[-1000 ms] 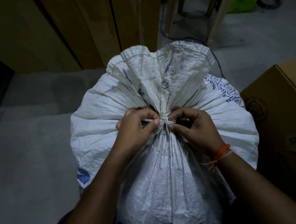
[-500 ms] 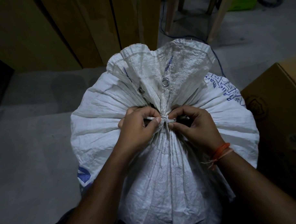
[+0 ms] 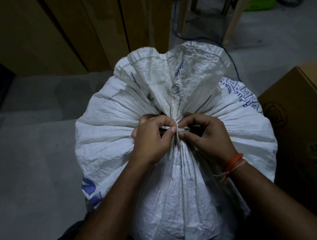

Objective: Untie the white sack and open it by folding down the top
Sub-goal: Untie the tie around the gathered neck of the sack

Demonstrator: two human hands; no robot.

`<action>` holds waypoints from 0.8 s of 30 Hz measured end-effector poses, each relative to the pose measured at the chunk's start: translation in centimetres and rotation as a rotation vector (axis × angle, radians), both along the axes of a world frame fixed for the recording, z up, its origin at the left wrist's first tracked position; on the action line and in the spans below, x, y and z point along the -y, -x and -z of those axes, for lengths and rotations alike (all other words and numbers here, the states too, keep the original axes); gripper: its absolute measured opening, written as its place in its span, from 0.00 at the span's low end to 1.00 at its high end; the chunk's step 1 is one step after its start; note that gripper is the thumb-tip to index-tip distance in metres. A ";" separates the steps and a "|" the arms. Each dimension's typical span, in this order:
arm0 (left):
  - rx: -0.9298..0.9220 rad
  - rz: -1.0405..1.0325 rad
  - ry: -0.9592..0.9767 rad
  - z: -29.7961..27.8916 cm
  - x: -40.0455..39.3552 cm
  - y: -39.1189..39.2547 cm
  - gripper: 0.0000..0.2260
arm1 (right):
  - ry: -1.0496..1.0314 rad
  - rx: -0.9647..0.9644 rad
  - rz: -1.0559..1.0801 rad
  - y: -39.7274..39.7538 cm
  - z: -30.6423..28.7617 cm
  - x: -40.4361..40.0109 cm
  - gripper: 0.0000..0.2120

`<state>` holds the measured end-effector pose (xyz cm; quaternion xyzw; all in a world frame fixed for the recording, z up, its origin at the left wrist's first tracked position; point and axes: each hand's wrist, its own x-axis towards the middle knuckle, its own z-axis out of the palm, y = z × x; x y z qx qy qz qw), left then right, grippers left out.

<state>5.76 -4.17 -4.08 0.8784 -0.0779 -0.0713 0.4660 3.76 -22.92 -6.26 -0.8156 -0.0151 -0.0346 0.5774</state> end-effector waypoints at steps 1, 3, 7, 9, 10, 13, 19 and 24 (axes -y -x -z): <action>0.004 -0.001 -0.006 0.0 0.1 0.0 0.11 | 0.006 0.002 -0.002 0.0 0.0 -0.1 0.08; -0.004 0.002 -0.015 0.1 0.0 -0.1 0.05 | -0.018 -0.009 -0.008 -0.1 0.1 0.0 0.08; -0.031 0.049 -0.011 0.3 -0.8 -0.8 0.03 | -0.030 -0.012 -0.025 -0.2 0.0 0.4 0.08; -0.058 0.052 0.023 0.7 -1.3 -1.2 0.06 | -0.035 -0.018 -0.023 -0.2 0.0 0.4 0.08; -0.068 0.047 0.043 1.0 -1.5 -1.3 0.09 | -0.042 -0.027 -0.019 -0.2 0.0 0.4 0.08; -0.086 0.034 0.054 1.2 -1.8 -1.5 0.12 | -0.058 -0.043 -0.017 -0.2 0.0 0.4 0.08; -0.089 0.043 0.020 0.8 -1.8 -1.5 0.09 | -0.075 -0.054 -0.003 -0.1 0.0 0.2 0.07; -0.113 0.037 0.039 0.6 -1.6 -1.3 0.09 | -0.080 -0.056 0.005 -0.1 -0.1 0.1 0.07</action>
